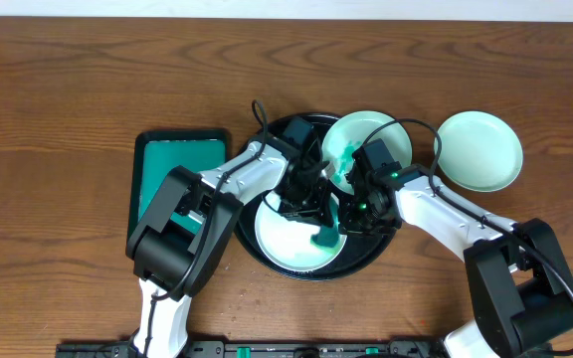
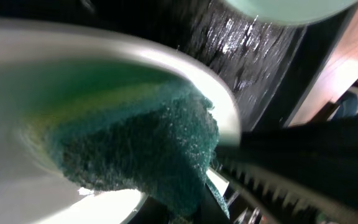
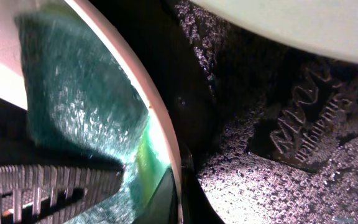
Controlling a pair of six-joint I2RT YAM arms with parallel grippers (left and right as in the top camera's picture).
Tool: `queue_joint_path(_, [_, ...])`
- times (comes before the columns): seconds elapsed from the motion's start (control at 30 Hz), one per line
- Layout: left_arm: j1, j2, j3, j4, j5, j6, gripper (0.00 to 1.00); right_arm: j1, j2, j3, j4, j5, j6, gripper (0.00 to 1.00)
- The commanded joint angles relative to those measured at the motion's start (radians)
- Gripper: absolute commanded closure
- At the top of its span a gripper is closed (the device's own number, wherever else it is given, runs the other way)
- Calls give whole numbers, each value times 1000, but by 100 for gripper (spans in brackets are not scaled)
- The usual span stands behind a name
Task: Clean dirty plates on tray and stack at the side
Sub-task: 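Scrub the white plate with the sponge in the left gripper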
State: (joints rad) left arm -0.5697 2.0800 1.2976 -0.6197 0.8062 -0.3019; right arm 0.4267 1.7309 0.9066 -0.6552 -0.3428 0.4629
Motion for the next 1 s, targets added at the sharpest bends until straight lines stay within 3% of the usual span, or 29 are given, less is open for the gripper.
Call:
queue_joint_path(0.0, [24, 19, 12, 77, -83, -70, 93, 3, 22, -19, -29, 46, -14, 99])
queue_joint_path(0.13, [37, -13, 24, 74, -209, -79, 93, 3, 22, -19, -34, 46, -15, 99])
queue_joint_path(0.23, [39, -80, 24, 30, -450, -127, 93, 3, 22, -19, -36, 46, -15, 99])
queue_joint_path(0.37, [39, -200, 24, -55, -623, -130, 93, 3, 22, -19, -34, 46, -15, 99])
queue_joint_path(0.6, [39, -394, 24, -197, -650, -129, 93, 3, 22, -19, -26, 46, -14, 99])
queue_joint_path(0.73, [55, -468, 24, -299, -826, -132, 93, 3, 22, -19, -26, 46, -15, 99])
queue_joint_path(0.83, [109, -480, 24, -363, -943, -149, 93, 3, 22, -19, -25, 46, -15, 99])
queue_joint_path(0.97, [234, -471, 22, -394, -949, -149, 93, 3, 22, -19, -21, 46, -15, 99])
